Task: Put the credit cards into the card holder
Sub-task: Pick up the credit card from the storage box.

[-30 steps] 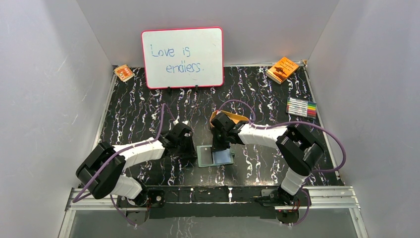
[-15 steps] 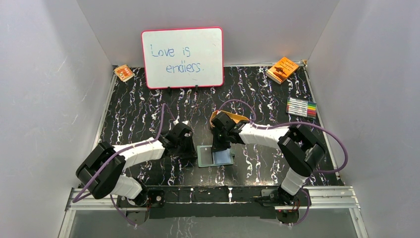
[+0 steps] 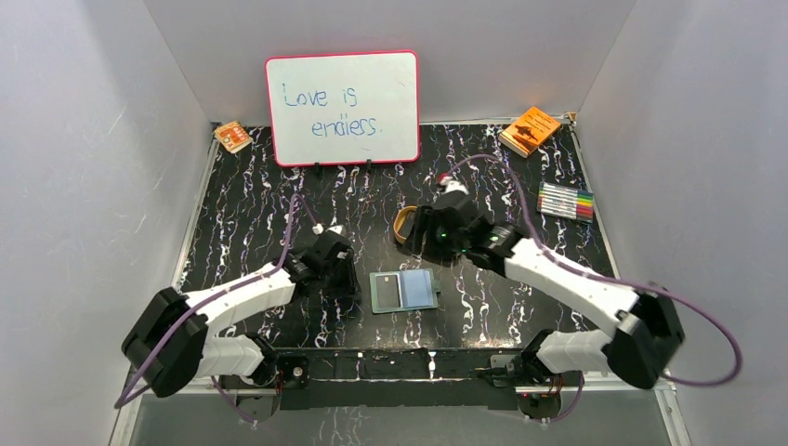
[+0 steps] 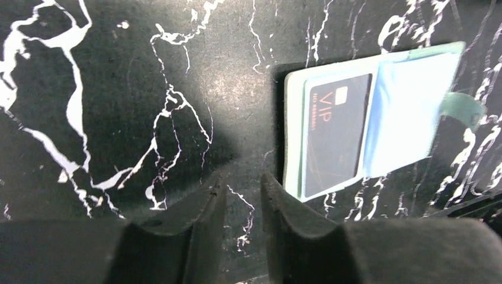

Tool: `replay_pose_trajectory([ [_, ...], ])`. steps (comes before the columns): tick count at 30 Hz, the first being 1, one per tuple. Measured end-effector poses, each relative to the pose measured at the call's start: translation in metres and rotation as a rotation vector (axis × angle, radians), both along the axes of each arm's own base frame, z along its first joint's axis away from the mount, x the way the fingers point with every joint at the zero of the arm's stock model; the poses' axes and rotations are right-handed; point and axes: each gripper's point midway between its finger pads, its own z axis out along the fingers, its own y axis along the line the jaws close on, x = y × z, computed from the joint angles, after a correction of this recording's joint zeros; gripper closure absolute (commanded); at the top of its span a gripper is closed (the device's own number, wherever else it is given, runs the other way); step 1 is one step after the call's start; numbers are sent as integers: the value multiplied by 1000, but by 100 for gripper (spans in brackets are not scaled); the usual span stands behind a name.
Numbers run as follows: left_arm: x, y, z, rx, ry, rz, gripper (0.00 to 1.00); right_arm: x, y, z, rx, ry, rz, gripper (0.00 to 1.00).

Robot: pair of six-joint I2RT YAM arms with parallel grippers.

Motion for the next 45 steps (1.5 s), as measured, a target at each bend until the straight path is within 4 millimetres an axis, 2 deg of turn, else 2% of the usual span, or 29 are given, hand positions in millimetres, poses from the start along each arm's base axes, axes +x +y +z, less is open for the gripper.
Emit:
replay_pose_trajectory([
  [4, 0, 4, 19, -25, -46, 10, 56, 25, -41, 29, 93, -95, -91, 29],
  [6, 0, 5, 29, -43, -72, 17, 53, 44, -60, 27, 118, -86, -151, 25],
  [8, 1, 5, 37, -60, -90, 23, 52, 58, -68, 15, 122, -49, -186, 16],
  [14, -2, 8, 40, -67, -80, 46, 49, 69, -55, -44, 96, 120, -189, 16],
  [18, -5, 9, 39, -66, -62, 63, 49, 75, -50, -66, 90, 175, -223, 23],
  [26, -8, 12, 44, -74, -61, 83, 49, 99, -38, -80, 99, 183, -252, 32],
  [36, -8, 14, 40, -65, -51, 95, 49, 111, -31, -98, 73, 216, -255, 39],
  [45, -9, 14, 35, -49, -35, 95, 49, 114, -29, -104, 56, 234, -252, 51],
])
